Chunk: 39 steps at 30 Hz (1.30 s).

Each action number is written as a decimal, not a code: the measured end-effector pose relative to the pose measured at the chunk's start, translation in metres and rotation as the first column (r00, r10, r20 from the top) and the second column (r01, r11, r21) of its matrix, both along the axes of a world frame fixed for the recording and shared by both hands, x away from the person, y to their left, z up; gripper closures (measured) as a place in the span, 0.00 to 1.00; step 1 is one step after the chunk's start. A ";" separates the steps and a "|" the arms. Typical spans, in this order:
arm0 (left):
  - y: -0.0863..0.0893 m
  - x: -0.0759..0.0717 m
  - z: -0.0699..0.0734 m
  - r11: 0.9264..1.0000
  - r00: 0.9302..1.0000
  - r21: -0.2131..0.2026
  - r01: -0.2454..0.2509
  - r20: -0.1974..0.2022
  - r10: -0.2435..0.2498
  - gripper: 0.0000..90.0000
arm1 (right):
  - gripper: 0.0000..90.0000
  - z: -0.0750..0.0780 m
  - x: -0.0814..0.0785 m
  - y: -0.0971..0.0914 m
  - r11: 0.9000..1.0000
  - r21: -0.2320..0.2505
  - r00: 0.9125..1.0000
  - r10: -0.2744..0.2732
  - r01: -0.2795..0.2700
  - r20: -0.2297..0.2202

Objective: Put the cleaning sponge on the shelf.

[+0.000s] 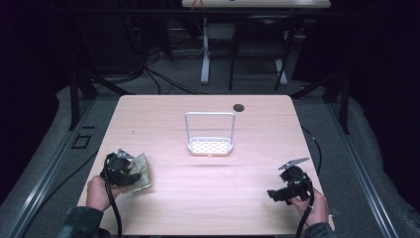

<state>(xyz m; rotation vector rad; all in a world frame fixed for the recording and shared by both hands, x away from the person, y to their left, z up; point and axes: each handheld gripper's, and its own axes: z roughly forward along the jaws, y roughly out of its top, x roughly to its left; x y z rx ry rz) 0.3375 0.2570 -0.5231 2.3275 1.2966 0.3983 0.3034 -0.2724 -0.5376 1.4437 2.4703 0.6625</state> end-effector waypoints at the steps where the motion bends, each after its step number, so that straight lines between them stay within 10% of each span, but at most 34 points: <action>1: -0.001 0.000 0.000 1.000 1.000 0.001 0.002 -0.001 -0.002 0.70 | 0.09 0.000 0.000 0.000 1.000 -0.002 1.000 0.001 -0.001 0.000; 25: -0.036 0.000 0.011 0.993 0.993 -0.010 0.120 0.017 -0.120 0.69 | 0.13 -0.001 0.000 0.001 1.000 0.004 1.000 0.001 -0.001 -0.010; 39: -0.064 -0.002 0.013 0.977 0.977 -0.005 0.214 0.009 -0.214 0.69 | 0.07 -0.001 -0.001 0.000 1.000 0.003 1.000 0.005 -0.005 -0.009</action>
